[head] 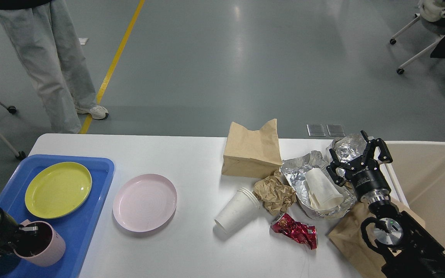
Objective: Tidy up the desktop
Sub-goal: 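Lift the pink mug with the left gripper and set it on the tray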
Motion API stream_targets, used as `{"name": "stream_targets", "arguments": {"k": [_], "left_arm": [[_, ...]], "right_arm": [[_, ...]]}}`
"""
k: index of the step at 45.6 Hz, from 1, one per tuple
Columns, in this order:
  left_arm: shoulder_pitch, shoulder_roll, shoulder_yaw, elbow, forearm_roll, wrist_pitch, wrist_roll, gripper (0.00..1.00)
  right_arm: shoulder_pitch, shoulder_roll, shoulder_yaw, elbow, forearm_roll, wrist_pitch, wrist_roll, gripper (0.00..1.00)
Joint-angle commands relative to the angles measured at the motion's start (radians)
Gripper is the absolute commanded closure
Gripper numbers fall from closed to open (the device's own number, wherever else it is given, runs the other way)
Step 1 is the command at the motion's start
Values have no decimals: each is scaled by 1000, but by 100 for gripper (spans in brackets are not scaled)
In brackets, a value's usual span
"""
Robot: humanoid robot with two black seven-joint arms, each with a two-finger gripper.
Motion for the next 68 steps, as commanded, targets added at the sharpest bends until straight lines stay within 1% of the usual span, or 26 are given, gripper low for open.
{"name": "stream_targets", "arguments": {"k": [1, 11, 25, 27, 29, 33, 37, 44, 47, 50, 54, 62, 65, 68], "left_arm": [[20, -7, -3, 0, -2, 15, 0, 100], [48, -10, -40, 0, -5, 15, 0, 97], [50, -9, -35, 0, -5, 18, -1, 94], [50, -9, -34, 0, -5, 18, -1, 91], [50, -9, -31, 0, -5, 18, -3, 85], [51, -9, -37, 0, -8, 18, -11, 67], [51, -9, -37, 0, -14, 23, -11, 56], [53, -9, -37, 0, -19, 60, -15, 29], [51, -9, -34, -2, -19, 60, -20, 20], [47, -7, -26, -6, -19, 54, -18, 13], [43, -4, -23, -8, -19, 49, -15, 7], [25, -3, -6, -17, -19, 31, -11, 5], [-4, -4, 20, -34, -19, 29, -14, 5], [-67, -6, 69, -70, -21, 29, -14, 5]], "right_arm": [[0, 0, 0, 0, 0, 0, 0, 0], [0, 0, 0, 0, 0, 0, 0, 0], [0, 0, 0, 0, 0, 0, 0, 0], [0, 0, 0, 0, 0, 0, 0, 0], [-1, 0, 0, 0, 0, 0, 0, 0], [-1, 0, 0, 0, 0, 0, 0, 0], [0, 0, 0, 0, 0, 0, 0, 0], [0, 0, 0, 0, 0, 0, 0, 0], [0, 0, 0, 0, 0, 0, 0, 0], [0, 0, 0, 0, 0, 0, 0, 0], [0, 0, 0, 0, 0, 0, 0, 0], [-1, 0, 0, 0, 0, 0, 0, 0], [0, 0, 0, 0, 2, 0, 0, 0], [0, 0, 0, 0, 0, 0, 0, 0]]}}
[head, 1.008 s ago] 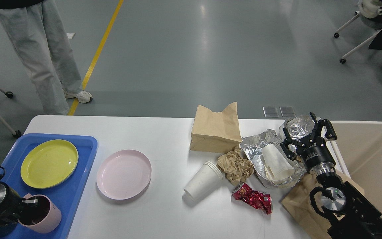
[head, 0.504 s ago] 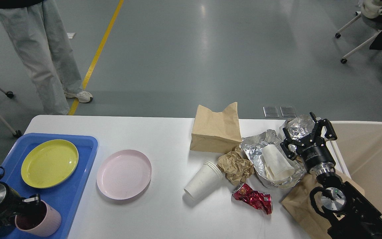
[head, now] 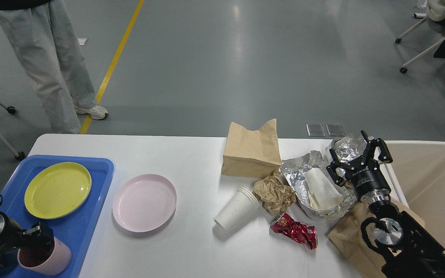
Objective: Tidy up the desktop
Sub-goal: 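Lift the pink mug with the left gripper and set it on the tray, then raise the left gripper and grasp the edge of the pink plate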
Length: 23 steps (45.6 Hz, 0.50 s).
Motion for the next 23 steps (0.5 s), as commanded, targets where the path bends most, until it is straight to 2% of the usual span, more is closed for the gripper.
{"name": "stream_targets", "arguments": {"k": [1, 5, 13, 23], "left_arm": [[-103, -3, 86, -60, 1, -2, -4, 5], [-224, -6, 178, -125, 1, -4, -1, 5], [-555, -73, 348, -258, 1, -30, -2, 4], [-897, -262, 356, -327, -30, -247, -12, 5]], "right_arm": [[0, 0, 0, 0, 0, 0, 0, 0], [0, 0, 0, 0, 0, 0, 0, 0], [0, 0, 0, 0, 0, 0, 0, 0], [0, 0, 0, 0, 0, 0, 0, 0]]}}
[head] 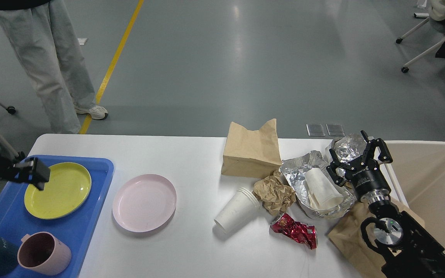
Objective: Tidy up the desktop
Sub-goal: 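Raise the left gripper and grasp the edge of the pink plate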
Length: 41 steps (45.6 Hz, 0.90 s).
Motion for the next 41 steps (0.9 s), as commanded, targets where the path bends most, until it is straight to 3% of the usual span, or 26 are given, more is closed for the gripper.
{"name": "stream_targets", "arguments": {"k": [1, 6, 11, 14, 18, 23, 35, 41], "left_arm": [[-182, -132, -3, -20, -53, -124, -3, 5], [-274, -240, -4, -26, -203, -195, 0, 5], [-354, -289, -4, -78, -294, -204, -6, 5], [-391, -295, -1, -106, -346, -201, -32, 5], [-414, -295, 5, -140, -380, -213, -103, 5], [-414, -303, 5, -150, -385, -213, -156, 5], [-392, -289, 11, -137, -378, -184, -162, 4], [-290, -277, 6, -114, -385, -138, -170, 4]], "right_arm": [[0, 0, 0, 0, 0, 0, 0, 0], [-1, 0, 0, 0, 1, 0, 0, 0], [0, 1, 0, 0, 0, 0, 0, 0], [0, 1, 0, 0, 0, 0, 0, 0], [0, 0, 0, 0, 0, 0, 0, 0], [0, 0, 0, 0, 0, 0, 0, 0], [0, 0, 0, 0, 0, 0, 0, 0], [0, 0, 0, 0, 0, 0, 0, 0]]}}
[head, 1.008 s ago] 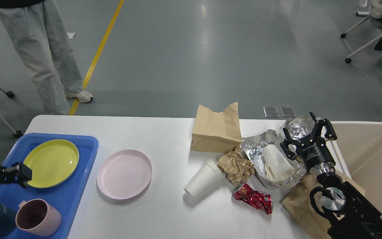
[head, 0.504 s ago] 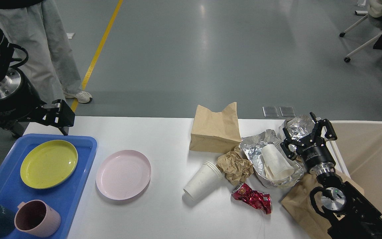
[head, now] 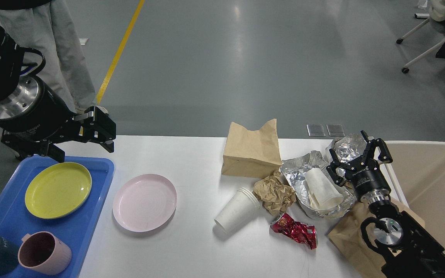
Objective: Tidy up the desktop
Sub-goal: 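Raise the left gripper and grasp the edge of the pink plate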
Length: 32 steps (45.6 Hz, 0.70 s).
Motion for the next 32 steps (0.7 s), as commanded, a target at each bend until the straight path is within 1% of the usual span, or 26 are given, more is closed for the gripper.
{"name": "stream_targets", "arguments": {"k": [1, 3, 6, 8, 10, 14, 16, 17, 20, 23, 28, 30, 32], "left_arm": [[103, 14, -9, 25, -8, 32, -14, 4], [166, 12, -13, 46, -20, 46, -30, 5], [278, 11, -22, 88, -77, 63, -71, 6], [339, 11, -24, 108, -126, 88, -90, 7], [391, 12, -26, 120, -172, 126, -93, 10], [515, 17, -48, 145, -267, 238, -85, 16], [577, 17, -85, 159, -312, 287, -70, 16], [627, 17, -125, 178, -338, 324, -44, 17], [724, 18, -200, 235, -382, 387, 31, 17], [837, 14, -271, 310, -430, 446, 90, 17], [1008, 9, -398, 416, -473, 571, 151, 17], [1060, 11, -453, 436, -474, 621, 163, 17], [1101, 15, -501, 439, -477, 664, 165, 17]], "right_arm": [[-1, 0, 0, 2, 0, 0, 0, 0], [0, 0, 0, 2, 0, 0, 0, 0], [0, 0, 0, 2, 0, 0, 0, 0], [0, 0, 0, 0, 0, 0, 0, 0], [0, 0, 0, 2, 0, 0, 0, 0], [0, 0, 0, 0, 2, 0, -2, 0], [0, 0, 0, 2, 0, 0, 0, 0], [0, 0, 0, 2, 0, 0, 0, 0], [0, 0, 0, 2, 0, 0, 0, 0], [0, 0, 0, 2, 2, 0, 0, 0], [0, 0, 0, 2, 2, 0, 0, 0], [0, 0, 0, 2, 0, 0, 0, 0], [0, 0, 0, 2, 0, 0, 0, 0]]}}
